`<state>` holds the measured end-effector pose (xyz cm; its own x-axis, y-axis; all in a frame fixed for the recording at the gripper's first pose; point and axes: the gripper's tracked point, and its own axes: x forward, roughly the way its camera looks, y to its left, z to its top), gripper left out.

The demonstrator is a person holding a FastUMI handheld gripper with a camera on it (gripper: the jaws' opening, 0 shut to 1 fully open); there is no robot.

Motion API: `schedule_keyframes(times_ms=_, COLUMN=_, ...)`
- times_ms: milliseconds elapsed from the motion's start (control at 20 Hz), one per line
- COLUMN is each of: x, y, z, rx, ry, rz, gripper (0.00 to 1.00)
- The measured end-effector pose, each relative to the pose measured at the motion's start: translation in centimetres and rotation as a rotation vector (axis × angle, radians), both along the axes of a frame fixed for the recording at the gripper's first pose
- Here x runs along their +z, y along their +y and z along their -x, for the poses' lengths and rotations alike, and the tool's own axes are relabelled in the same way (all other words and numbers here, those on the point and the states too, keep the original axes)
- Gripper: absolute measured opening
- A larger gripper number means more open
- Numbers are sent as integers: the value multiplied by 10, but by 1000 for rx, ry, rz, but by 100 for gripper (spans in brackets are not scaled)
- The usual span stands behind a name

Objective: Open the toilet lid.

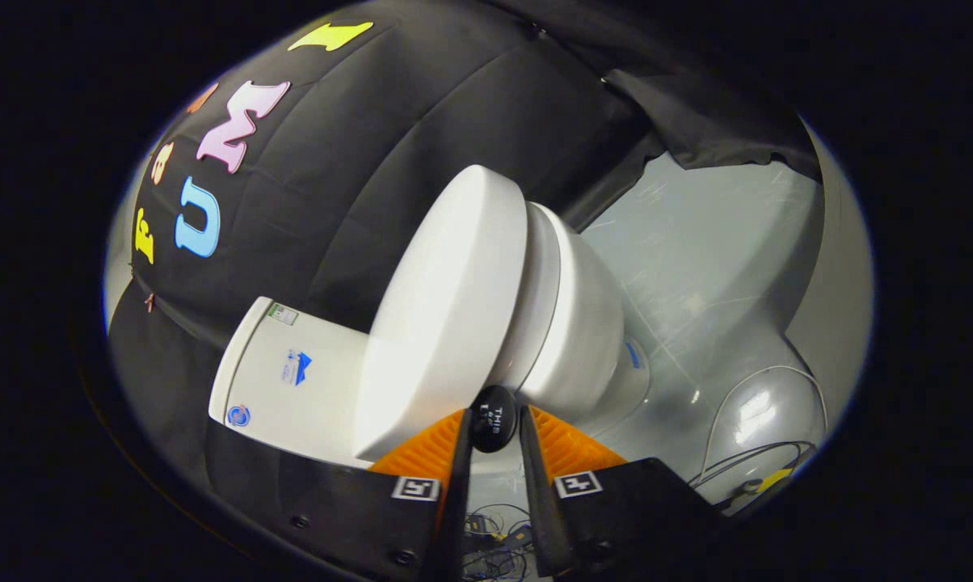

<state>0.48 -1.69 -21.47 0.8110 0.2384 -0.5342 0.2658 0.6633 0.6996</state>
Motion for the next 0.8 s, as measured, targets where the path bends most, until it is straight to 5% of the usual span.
schedule_keyframes(times_ms=50, x=-2, y=1, z=1, rx=6, ry=3, rz=-11, gripper=34)
schedule_keyframes(times_ms=350, x=6, y=-6, z=5, rx=-26, ry=15, rz=-85, gripper=34)
schedule_keyframes(times_ms=400, x=1, y=-2, z=1, rx=-30, ry=20, rz=-111, gripper=18)
schedule_keyframes(times_ms=700, x=3, y=-6, z=-4, rx=-46, ry=-2, rz=-138, gripper=18)
schedule_keyframes(times_ms=800, x=5, y=-4, z=1, rx=-39, ry=0, rz=-148, gripper=5)
